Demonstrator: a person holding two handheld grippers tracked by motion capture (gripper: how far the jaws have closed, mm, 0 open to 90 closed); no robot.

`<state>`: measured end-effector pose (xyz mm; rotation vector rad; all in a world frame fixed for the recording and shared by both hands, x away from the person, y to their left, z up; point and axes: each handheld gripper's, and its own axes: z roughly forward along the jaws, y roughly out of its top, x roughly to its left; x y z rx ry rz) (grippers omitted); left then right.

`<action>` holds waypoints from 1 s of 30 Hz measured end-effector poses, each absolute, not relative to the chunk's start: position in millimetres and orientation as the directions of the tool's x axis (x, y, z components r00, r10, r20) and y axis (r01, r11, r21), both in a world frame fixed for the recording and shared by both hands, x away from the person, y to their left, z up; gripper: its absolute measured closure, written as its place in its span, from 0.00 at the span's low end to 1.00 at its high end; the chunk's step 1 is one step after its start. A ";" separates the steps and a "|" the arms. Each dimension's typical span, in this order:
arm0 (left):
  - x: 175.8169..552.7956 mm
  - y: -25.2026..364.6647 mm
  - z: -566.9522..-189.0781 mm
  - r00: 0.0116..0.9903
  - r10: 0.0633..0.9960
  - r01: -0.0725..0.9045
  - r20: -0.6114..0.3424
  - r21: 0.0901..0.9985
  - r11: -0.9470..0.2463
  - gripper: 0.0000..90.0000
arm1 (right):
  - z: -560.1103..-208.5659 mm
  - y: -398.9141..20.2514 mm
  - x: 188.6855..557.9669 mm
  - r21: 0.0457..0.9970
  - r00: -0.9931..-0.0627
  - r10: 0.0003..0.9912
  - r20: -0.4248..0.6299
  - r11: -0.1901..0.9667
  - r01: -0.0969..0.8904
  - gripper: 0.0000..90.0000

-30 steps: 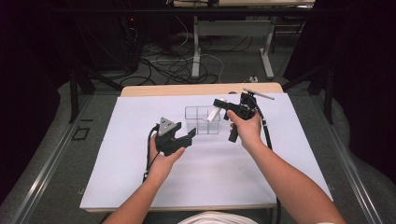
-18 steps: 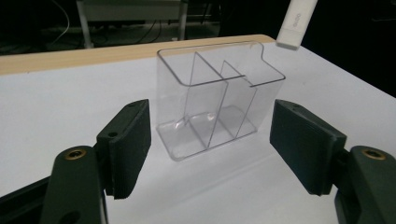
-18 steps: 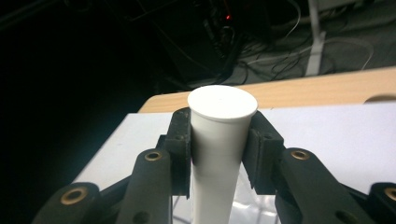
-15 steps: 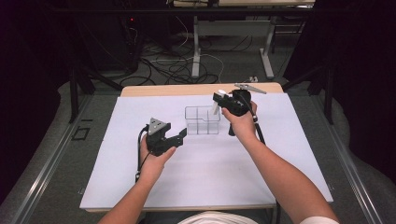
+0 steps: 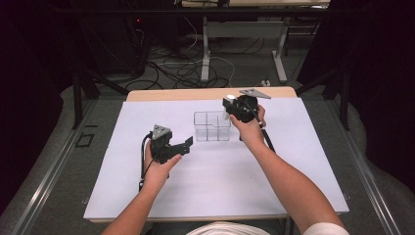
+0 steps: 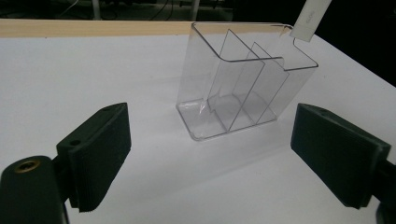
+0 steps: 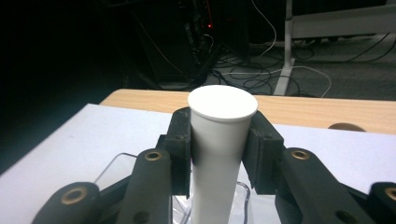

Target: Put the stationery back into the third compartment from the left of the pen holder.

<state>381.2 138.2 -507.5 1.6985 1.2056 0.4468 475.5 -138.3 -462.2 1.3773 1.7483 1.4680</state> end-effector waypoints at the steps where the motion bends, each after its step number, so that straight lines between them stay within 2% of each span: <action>1: 381.6 138.6 -508.0 0.440 0.869 0.516 -0.226 0.856 -0.039 0.12 | -462.9 -137.7 475.4 0.918 -0.389 0.892 0.229 -0.066 0.390 0.74; 7: 382.8 139.5 -509.2 0.427 0.873 0.529 -0.234 0.848 -0.032 0.05 | -473.5 -132.9 473.7 0.929 -0.407 0.901 0.151 0.012 0.370 0.73; 12: 383.6 140.6 -510.9 0.419 0.881 0.512 -0.218 0.858 -0.031 0.00 | -477.8 -132.8 471.0 0.934 -0.414 0.901 0.132 0.028 0.357 0.74; 30: 385.6 143.1 -514.1 0.399 0.890 0.523 -0.222 0.852 -0.021 0.00 | -492.9 -127.6 465.5 0.928 -0.441 0.893 0.087 0.089 0.363 0.73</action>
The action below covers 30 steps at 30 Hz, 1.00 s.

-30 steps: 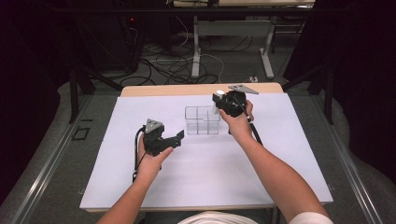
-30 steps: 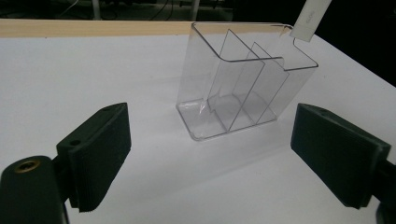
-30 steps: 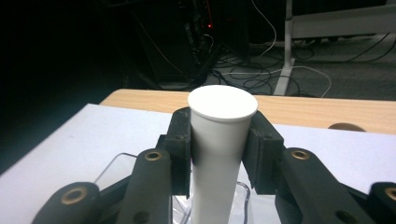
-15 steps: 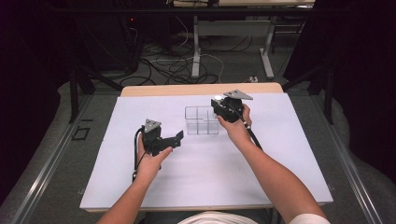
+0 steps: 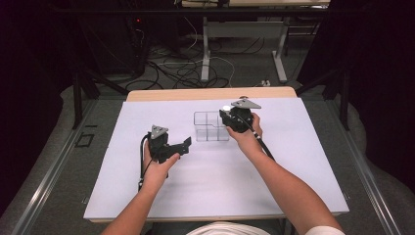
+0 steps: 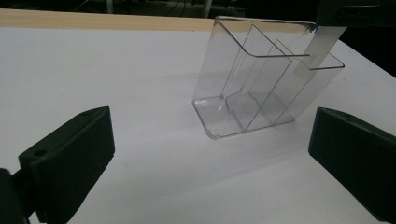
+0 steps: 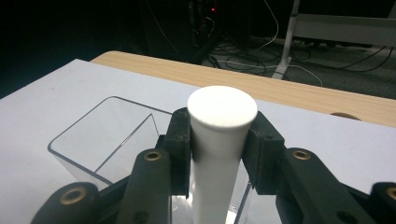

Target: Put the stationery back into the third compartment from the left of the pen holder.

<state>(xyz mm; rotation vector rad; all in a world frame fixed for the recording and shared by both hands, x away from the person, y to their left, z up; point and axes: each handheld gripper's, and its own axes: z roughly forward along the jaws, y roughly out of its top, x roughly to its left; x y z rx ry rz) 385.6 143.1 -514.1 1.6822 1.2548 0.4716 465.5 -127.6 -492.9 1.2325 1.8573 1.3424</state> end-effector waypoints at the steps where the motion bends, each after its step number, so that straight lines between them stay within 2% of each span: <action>1: 385.6 143.1 -514.1 0.397 0.890 0.523 -0.224 0.852 -0.019 0.00 | -492.6 -127.7 465.3 0.926 -0.444 0.892 0.088 0.091 0.366 0.73; 11: 385.6 143.8 -513.3 0.393 0.891 0.519 -0.226 0.855 -0.012 0.00 | -494.7 -126.7 465.0 0.916 -0.454 0.887 0.087 0.107 0.386 0.70; 23: 385.7 145.7 -512.4 0.389 0.894 0.521 -0.224 0.853 -0.013 0.00 | -482.2 -132.8 459.4 0.925 -0.484 0.867 0.117 0.082 0.371 0.42; 30: 385.5 147.2 -512.0 0.386 0.894 0.519 -0.226 0.855 -0.007 0.00 | -469.4 -142.0 448.8 0.922 -0.510 0.850 0.134 0.081 0.378 0.34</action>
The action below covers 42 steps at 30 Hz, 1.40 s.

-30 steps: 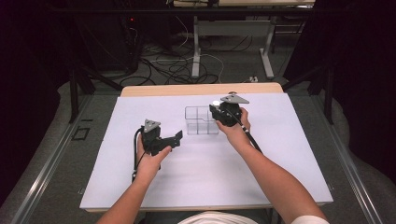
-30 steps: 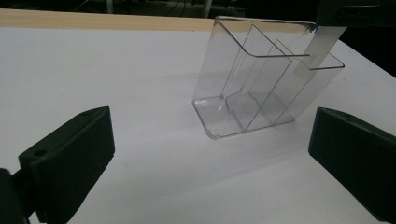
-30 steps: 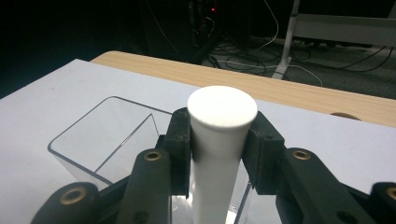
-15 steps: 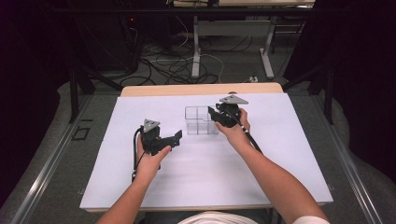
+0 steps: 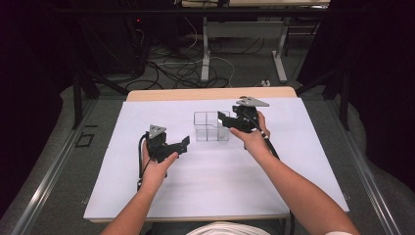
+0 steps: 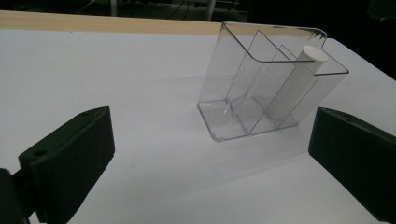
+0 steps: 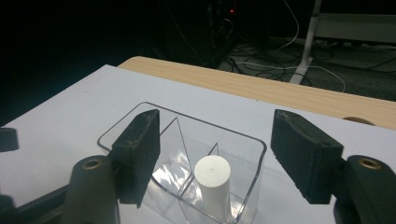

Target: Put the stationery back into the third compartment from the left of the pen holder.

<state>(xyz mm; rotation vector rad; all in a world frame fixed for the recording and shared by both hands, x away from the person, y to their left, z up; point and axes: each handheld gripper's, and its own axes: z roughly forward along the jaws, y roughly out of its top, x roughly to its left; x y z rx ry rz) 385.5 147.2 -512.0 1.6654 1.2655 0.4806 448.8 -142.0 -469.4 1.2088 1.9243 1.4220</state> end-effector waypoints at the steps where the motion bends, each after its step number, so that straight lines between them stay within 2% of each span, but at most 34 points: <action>1: 385.3 147.2 -511.8 0.387 0.894 0.519 -0.224 0.855 -0.010 0.00 | -467.7 -143.0 446.8 0.919 -0.519 0.842 0.145 0.080 0.387 0.32; 4: 384.7 147.5 -511.2 0.390 0.893 0.523 -0.226 0.852 -0.012 0.00 | -464.2 -147.5 443.8 0.894 -0.542 0.822 0.175 0.098 0.438 0.22; 6: 384.2 147.6 -510.4 0.394 0.891 0.525 -0.224 0.851 -0.018 0.00 | -462.7 -151.2 440.0 0.887 -0.542 0.827 0.147 0.133 0.443 0.17; 11: 382.5 146.8 -508.1 0.407 0.886 0.516 -0.223 0.856 -0.021 0.00 | -460.5 -161.3 430.3 0.888 -0.543 0.834 0.095 0.176 0.426 0.15; 19: 374.2 154.9 -504.0 0.409 0.889 0.499 -0.206 0.866 -0.028 0.00 | -464.6 -184.5 412.1 0.889 -0.535 0.844 0.040 0.214 0.404 0.06; 31: 362.1 173.7 -497.9 0.419 0.887 0.493 -0.193 0.869 -0.044 0.00 | -486.9 -222.4 388.0 0.871 -0.495 0.868 0.034 0.217 0.441 0.00; 42: 350.9 198.3 -502.4 0.444 0.881 0.504 -0.166 0.859 -0.092 0.00 | -503.2 -252.8 380.2 0.852 -0.459 0.887 0.047 0.204 0.481 0.00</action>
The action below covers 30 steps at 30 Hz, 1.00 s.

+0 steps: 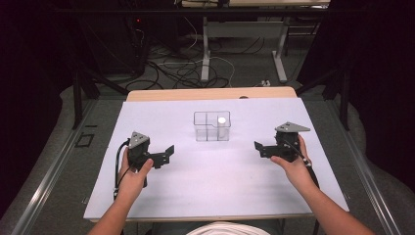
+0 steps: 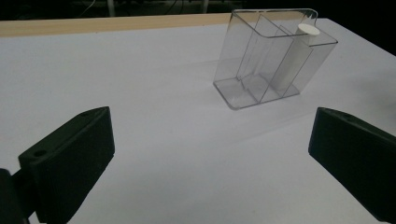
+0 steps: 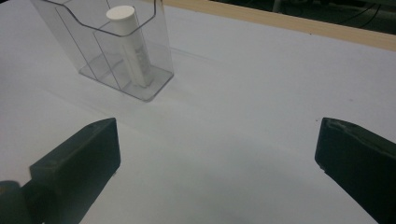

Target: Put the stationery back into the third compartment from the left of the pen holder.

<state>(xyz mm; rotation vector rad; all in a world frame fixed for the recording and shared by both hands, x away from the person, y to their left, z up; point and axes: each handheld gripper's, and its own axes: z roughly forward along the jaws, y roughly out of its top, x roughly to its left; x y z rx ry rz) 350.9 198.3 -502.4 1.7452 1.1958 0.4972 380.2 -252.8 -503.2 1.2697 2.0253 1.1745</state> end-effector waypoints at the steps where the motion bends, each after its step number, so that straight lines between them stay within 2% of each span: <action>1: 350.2 200.7 -503.5 0.444 0.881 0.509 -0.162 0.855 -0.099 0.00 | -505.1 -254.9 380.0 0.852 -0.460 0.887 0.047 0.204 0.482 0.00; 12: 350.6 220.8 -508.7 0.404 0.903 0.508 -0.145 0.857 -0.089 0.01 | -523.7 -281.0 377.9 0.858 -0.397 0.917 0.033 0.177 0.482 0.00; 24: 353.0 230.7 -514.2 0.369 0.916 0.524 -0.156 0.849 -0.066 0.01 | -537.5 -297.7 380.1 0.833 -0.328 0.937 0.117 0.086 0.546 0.04; 30: 353.4 232.8 -515.7 0.358 0.919 0.528 -0.165 0.848 -0.054 0.01 | -540.1 -299.3 381.8 0.825 -0.312 0.945 0.102 0.095 0.558 0.05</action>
